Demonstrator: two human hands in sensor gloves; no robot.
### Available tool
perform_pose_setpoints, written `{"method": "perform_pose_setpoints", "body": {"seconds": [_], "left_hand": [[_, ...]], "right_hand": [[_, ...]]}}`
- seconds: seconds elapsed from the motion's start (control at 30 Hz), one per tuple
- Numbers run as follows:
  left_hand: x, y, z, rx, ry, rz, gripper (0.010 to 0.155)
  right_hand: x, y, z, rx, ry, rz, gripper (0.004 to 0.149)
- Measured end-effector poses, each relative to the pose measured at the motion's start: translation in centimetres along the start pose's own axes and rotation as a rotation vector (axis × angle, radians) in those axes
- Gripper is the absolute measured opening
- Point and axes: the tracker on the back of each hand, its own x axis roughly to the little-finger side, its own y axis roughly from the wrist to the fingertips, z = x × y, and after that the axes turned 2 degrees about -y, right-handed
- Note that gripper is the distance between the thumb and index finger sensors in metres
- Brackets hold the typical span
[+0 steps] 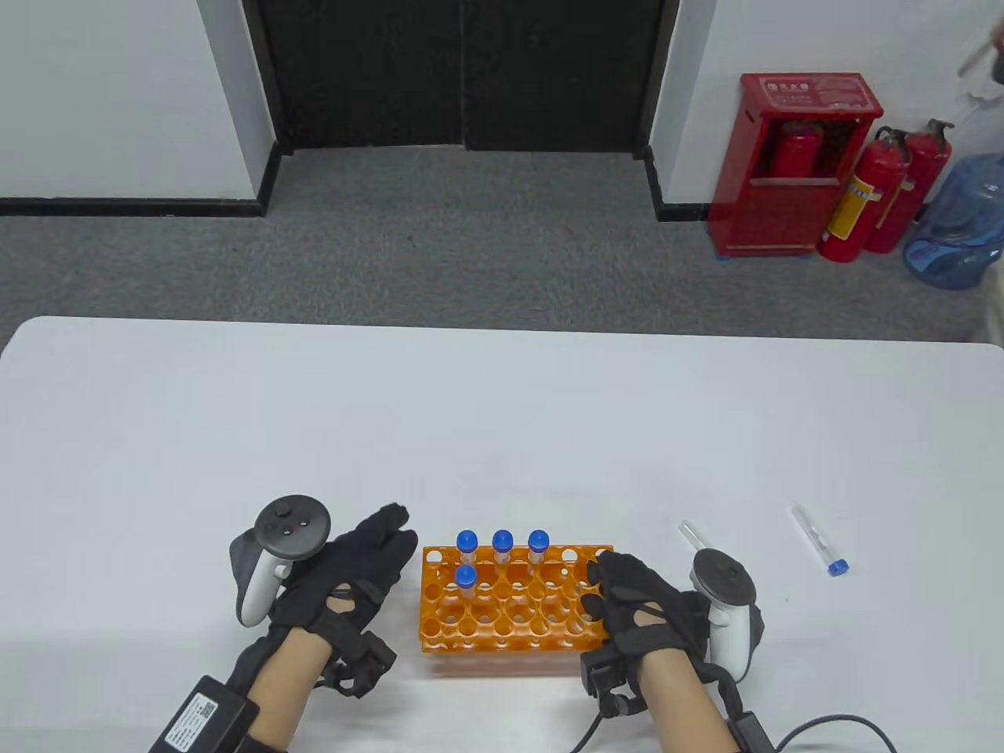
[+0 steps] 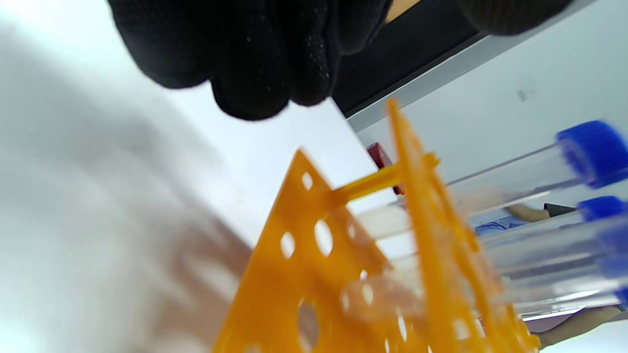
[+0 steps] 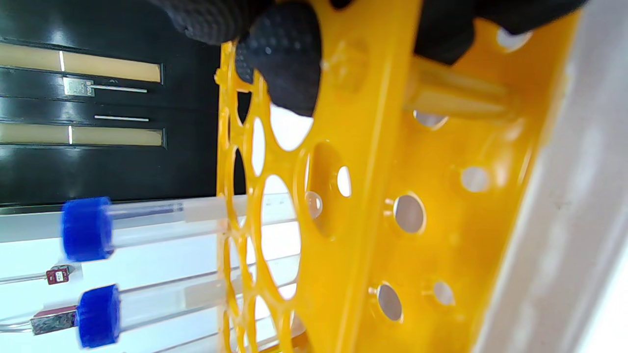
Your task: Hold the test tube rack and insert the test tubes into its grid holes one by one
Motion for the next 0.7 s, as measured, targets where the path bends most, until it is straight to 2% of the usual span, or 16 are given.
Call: {"method": "perform_pose_setpoints", "body": {"seconds": [0.1, 0.27, 0.33, 0.53, 0.7], "left_hand": [[1.0, 0.2, 1.0, 0.098, -0.080, -0.049, 0.070], [2.7, 1.3, 3.0, 0.376, -0.324, -0.107, 0.067], [3.0, 1.6, 3.7, 0.428, -0.357, -0.116, 0.064], [2.5, 1.7, 4.8, 0.442, -0.290, -0.091, 0.049], [2.6, 1.6, 4.6, 0.399, -0.342, -0.082, 0.043]], "right_hand": [[0.1, 0.1, 0.0, 0.002, -0.007, -0.005, 0.048], [0.1, 0.1, -0.1, 0.007, -0.010, -0.004, 0.048], [0.1, 0.0, -0.1, 0.010, -0.007, -0.006, 0.048], [0.2, 0.1, -0.3, 0.011, 0.000, -0.013, 0.048], [0.3, 0.1, -0.5, -0.009, 0.029, -0.008, 0.048]]}}
